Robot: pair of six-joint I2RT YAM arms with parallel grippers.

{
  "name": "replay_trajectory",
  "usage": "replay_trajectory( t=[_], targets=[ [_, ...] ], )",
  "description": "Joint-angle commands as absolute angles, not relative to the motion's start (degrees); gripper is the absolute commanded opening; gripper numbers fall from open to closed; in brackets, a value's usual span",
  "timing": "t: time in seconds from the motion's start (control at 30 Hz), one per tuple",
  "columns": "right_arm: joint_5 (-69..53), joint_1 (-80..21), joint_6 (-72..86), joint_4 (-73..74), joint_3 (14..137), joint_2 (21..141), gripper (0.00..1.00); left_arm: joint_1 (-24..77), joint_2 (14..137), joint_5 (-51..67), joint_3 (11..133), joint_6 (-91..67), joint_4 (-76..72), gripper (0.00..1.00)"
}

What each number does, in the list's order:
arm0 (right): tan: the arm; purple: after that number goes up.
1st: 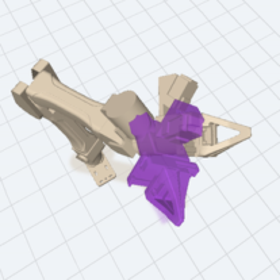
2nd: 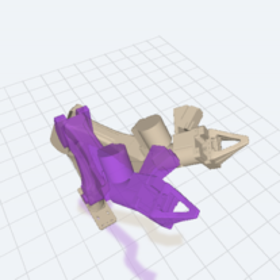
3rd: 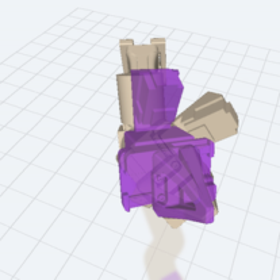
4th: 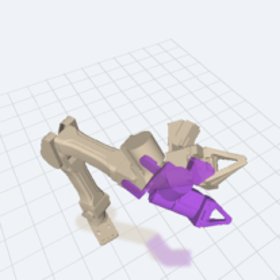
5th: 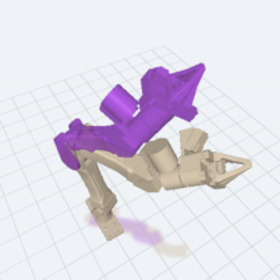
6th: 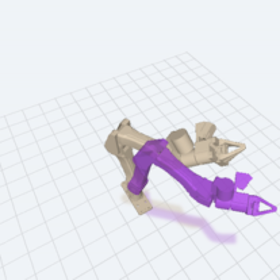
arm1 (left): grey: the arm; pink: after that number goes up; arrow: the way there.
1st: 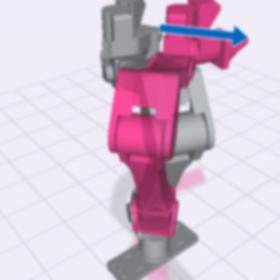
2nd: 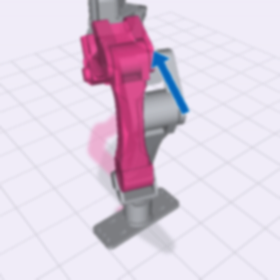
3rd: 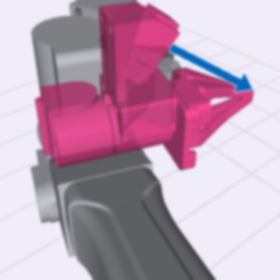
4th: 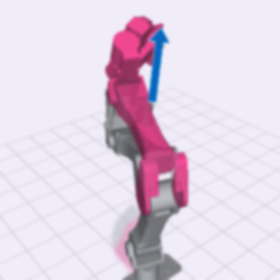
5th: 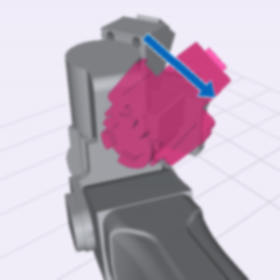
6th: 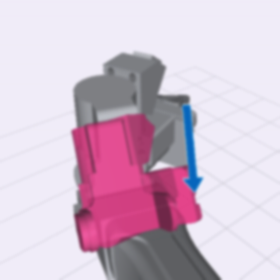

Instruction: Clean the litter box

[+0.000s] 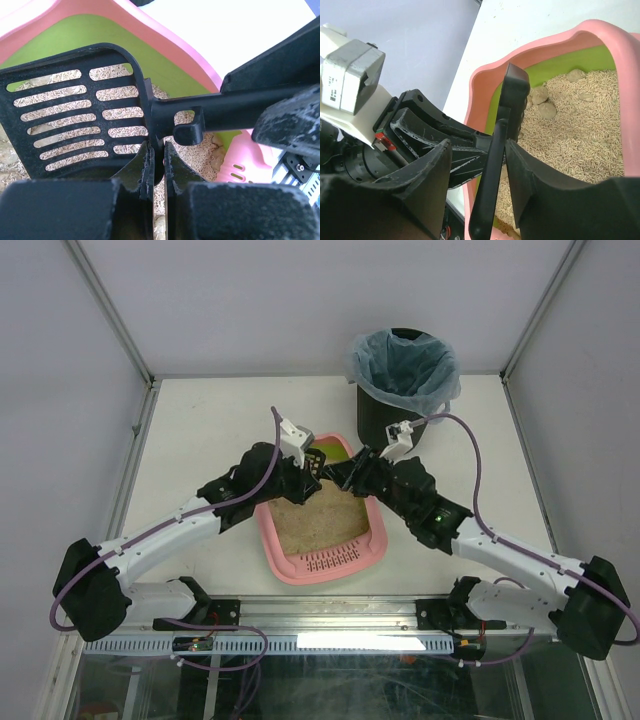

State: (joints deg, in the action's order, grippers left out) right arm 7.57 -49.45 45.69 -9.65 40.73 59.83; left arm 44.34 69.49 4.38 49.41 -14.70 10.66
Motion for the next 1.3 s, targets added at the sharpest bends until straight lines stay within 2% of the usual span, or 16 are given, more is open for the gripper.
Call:
replay_trajectory(
  t=[0.0, 0.2, 0.73, 1.17, 1.27],
  targets=[
    [15.63, -51.80, 47.50, -13.32, 41.43, 61.17, 0.49, 43.20, 68.75, 3.55, 51.12, -16.87, 7.16, 0.00],
    [19.85, -53.58, 48.64, -11.05, 41.55, 62.15, 0.48, 42.16, 67.98, 2.85, 50.87, -17.99, 7.17, 0.00],
    [19.57, -53.61, 46.46, -15.18, 45.28, 68.14, 0.44, 41.80, 67.87, 4.35, 50.81, -17.73, 7.18, 0.00],
    [21.20, -53.61, 45.38, -16.89, 43.96, 65.07, 0.44, 41.80, 68.46, 4.04, 51.13, -17.40, 7.44, 0.00],
    [20.30, -53.61, 45.35, -16.69, 44.68, 66.29, 0.41, 41.75, 68.46, 4.13, 51.23, -17.29, 7.40, 0.00]
  ],
)
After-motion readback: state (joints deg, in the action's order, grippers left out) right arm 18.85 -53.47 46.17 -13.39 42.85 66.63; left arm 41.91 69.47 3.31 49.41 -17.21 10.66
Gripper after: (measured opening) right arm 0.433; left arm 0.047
